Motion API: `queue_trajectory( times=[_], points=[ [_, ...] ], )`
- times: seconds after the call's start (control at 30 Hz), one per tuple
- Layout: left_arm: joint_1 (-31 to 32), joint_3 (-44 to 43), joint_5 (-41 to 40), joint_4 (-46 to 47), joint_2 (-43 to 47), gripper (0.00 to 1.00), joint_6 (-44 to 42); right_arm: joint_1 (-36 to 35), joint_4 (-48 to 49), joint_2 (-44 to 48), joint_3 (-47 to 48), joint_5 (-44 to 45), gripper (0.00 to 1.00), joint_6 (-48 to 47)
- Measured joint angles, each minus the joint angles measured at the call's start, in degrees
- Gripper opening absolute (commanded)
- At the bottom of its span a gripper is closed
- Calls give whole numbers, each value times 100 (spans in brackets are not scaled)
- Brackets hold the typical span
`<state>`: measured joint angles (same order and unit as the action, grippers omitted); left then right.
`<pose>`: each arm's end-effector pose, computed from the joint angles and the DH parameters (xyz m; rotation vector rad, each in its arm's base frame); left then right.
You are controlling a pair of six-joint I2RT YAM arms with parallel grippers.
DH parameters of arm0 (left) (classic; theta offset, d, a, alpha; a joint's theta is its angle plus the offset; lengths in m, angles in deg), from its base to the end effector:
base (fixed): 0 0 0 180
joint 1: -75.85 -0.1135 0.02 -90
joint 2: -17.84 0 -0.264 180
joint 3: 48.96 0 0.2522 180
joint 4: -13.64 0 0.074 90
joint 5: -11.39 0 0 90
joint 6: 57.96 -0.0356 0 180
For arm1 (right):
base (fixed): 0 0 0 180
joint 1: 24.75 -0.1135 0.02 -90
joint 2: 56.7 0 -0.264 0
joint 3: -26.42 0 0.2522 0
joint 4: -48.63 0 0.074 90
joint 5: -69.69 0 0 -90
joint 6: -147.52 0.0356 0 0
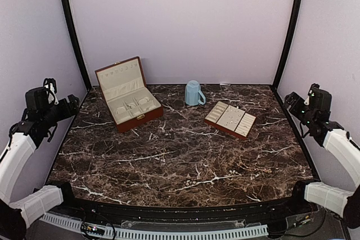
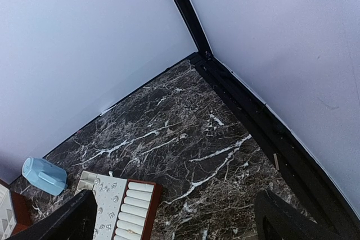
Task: Organize the mixed jewelry
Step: Move to the center of the board in the compartment layer.
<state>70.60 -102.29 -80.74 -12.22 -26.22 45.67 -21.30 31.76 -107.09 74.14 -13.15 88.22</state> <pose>0.1833 0.0182 0.3064 -0.3306 1.8311 -0.0668 0.2060 -0.0169 0.2686 0.6423 1.8032 0.2019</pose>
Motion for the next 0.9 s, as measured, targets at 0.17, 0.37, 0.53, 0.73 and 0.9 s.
queue_trajectory(
  times=[0.17, 0.37, 0.53, 0.73, 0.9],
  points=[
    [0, 0, 0, 0, -59, 99, 4, 0, -48, 0, 0, -48, 99, -20],
    [0, 0, -70, -4, -153, 99, 4, 0, -105, 7, 0, -234, 99, -162],
    [0, 11, -129, -2, -142, 99, -90, -2, -107, -83, 0, -619, 99, -243],
    [291, 94, 487, 72, -96, 99, -437, -409, -107, -518, 0, -997, 98, -304],
    [997, 52, 903, 133, -267, 99, -798, -1126, -125, -903, 0, -1104, 98, -256]
  ],
)
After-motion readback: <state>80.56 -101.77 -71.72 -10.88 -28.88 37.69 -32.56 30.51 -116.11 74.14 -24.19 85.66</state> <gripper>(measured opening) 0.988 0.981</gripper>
